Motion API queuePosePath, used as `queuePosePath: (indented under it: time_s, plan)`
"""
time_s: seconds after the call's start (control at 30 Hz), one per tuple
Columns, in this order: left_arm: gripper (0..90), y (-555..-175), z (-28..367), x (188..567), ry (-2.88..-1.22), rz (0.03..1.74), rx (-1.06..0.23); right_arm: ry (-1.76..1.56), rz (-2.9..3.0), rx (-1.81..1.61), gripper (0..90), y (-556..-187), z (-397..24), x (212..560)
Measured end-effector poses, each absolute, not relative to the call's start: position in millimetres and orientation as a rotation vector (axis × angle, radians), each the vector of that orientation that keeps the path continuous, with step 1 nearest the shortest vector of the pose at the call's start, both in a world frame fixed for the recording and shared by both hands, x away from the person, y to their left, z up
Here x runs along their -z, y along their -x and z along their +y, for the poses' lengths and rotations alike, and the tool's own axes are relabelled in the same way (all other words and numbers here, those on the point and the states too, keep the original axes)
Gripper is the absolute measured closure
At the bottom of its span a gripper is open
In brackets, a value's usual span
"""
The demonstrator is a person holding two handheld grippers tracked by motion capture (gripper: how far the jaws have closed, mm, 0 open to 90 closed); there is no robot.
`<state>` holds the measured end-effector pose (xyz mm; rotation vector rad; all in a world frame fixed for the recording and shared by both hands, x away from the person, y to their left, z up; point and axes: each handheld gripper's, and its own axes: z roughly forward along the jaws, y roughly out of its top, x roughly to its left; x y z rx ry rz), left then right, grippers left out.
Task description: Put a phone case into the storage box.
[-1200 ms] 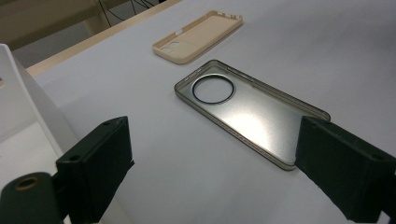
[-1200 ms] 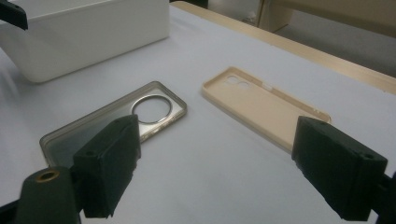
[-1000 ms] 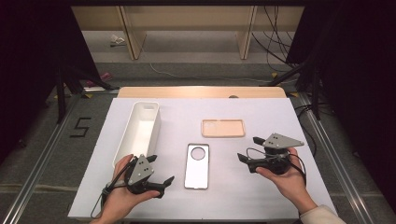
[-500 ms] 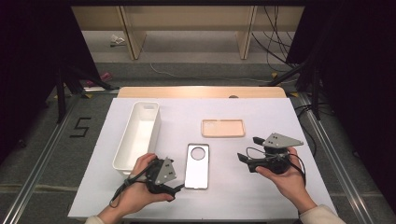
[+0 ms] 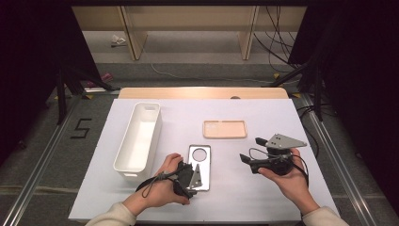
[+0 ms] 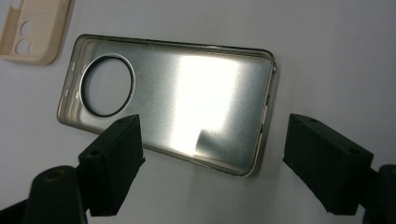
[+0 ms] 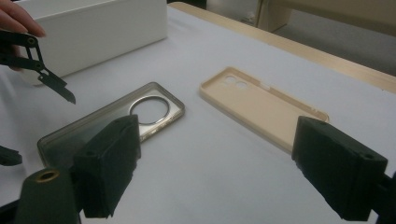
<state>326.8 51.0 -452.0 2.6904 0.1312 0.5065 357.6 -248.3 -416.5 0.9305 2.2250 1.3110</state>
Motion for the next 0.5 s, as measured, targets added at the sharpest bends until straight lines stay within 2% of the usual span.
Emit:
queuePosePath:
  time_s: [0.27,0.5]
  plan:
    - [21.4,-330.0,35.6,457.1,-2.781,0.038,-0.507,-0.927,2.227,-1.315,16.3,-357.4,-247.6,416.4]
    - [25.2,-331.3,30.8,462.1,-2.833,0.022,-0.485,-0.927,2.228,-1.316,16.3,-357.4,-247.5,416.5]
